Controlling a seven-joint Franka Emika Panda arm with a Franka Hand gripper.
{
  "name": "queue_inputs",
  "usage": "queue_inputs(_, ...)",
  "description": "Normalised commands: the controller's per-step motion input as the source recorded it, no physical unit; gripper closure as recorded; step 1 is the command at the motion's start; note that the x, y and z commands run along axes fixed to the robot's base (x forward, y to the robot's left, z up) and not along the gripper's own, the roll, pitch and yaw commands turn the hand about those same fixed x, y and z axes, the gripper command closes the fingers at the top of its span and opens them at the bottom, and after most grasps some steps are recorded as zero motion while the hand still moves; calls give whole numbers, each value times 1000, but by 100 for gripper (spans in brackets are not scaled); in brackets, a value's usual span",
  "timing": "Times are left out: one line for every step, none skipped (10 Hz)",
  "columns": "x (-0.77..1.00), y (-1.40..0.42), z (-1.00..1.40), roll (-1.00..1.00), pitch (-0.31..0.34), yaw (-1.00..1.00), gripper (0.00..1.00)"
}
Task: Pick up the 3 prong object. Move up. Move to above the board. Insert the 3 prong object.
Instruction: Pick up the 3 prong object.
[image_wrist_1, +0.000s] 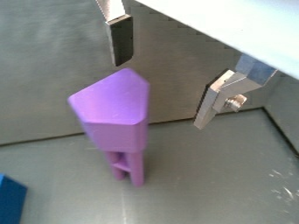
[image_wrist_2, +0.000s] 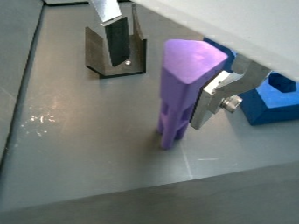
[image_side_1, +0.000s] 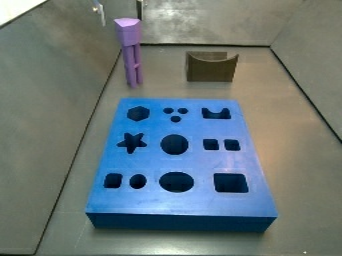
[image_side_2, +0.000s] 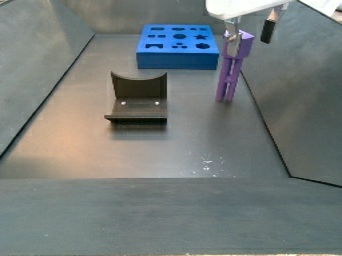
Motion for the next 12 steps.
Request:
queue_inputs(0, -369, 0, -113, -124, 249, 0)
queue_inputs(57, -357, 0, -133, -110, 226, 0)
queue_inputs(60, -306, 0, -159, -111, 189, 0)
queue_inputs(0, -183, 0, -137, -107, 57, 0)
queue_inputs(-29, -180, -400, -31, -147, 26, 0)
queue_inputs(11, -314, -443, -53, -141, 0, 0)
queue_inputs(69, -377, -346, -49, -156, -11, 0)
queue_inputs(0, 0, 0, 0, 73, 0, 0)
queue_inputs(0, 0, 0, 0, 9, 0, 0)
queue_inputs(0, 0, 0, 0, 0, 0, 0)
queue_inputs(0, 0, 0, 0, 0, 0, 100)
queue_inputs(0, 0, 0, 0, 0, 0, 100)
